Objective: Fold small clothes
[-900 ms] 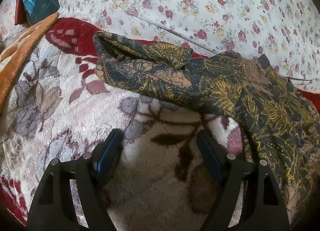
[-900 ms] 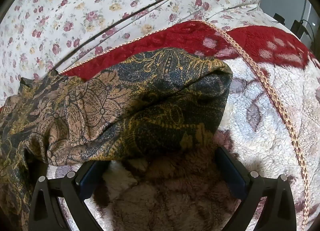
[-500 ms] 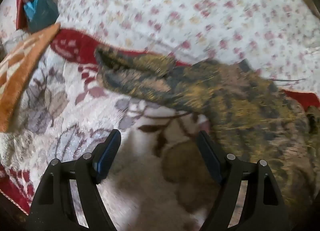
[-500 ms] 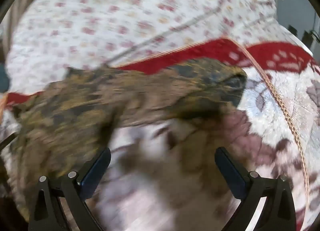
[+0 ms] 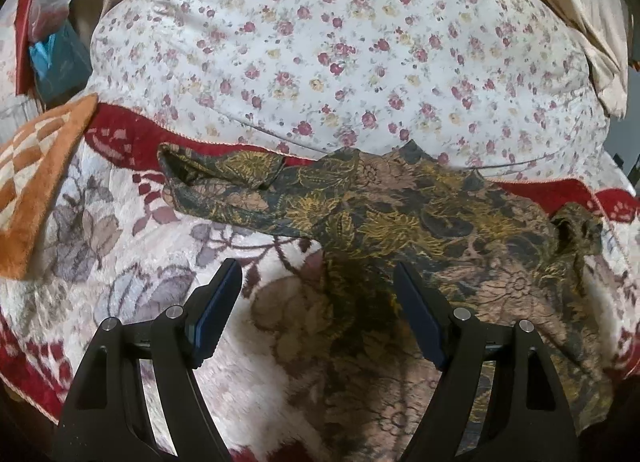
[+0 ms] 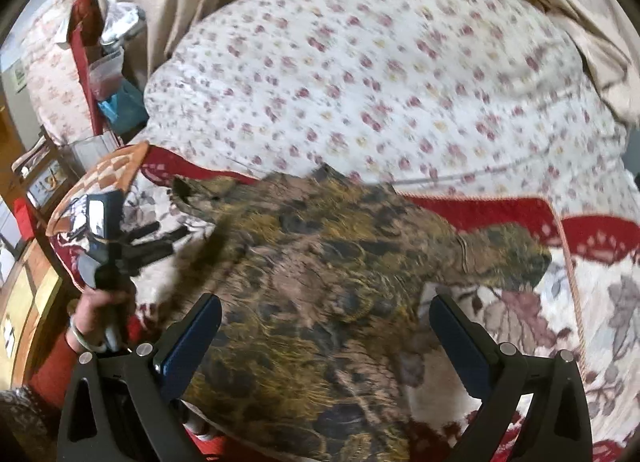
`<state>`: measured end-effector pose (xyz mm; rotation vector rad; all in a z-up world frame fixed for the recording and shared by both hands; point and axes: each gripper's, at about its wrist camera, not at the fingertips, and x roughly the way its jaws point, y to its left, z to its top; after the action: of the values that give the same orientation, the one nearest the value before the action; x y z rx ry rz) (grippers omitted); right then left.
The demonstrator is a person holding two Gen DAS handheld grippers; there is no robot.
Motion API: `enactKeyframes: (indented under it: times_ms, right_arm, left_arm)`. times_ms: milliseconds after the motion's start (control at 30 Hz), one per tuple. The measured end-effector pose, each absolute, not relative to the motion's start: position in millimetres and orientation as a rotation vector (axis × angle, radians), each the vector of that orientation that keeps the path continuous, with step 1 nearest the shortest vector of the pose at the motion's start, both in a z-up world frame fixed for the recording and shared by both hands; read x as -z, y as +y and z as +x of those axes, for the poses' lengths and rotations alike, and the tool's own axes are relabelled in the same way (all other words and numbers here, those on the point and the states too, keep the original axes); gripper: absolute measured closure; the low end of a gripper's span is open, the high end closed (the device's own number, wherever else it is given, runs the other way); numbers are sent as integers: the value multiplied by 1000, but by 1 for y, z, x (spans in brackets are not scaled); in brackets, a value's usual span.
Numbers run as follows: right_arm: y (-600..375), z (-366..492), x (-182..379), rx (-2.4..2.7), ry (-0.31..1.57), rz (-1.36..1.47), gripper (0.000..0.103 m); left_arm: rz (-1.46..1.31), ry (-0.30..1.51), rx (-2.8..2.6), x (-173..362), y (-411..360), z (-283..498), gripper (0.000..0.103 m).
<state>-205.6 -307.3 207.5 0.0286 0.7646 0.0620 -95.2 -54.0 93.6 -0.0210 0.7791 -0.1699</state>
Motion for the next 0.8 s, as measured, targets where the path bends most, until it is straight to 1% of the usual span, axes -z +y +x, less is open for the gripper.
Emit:
enactKeyframes:
  times_ms: [167,333,533,800]
  right_arm:
    - [-284,-180,-201,2,763,3,0]
    - [-267,-138,-164,-17,805,55,0]
    - [-251,-106,-133,-15,802,120,0]
    - [-242,-61,-88,-48,900,151,0]
  left_arm:
    - [-73,777,157,-99,-53,-104,24]
    - [-28,746,134,-101,-60,-107,24]
    - [-4,776,115,-90,-58,-97,24]
    - [27,799,107,-77,-58,-84,24]
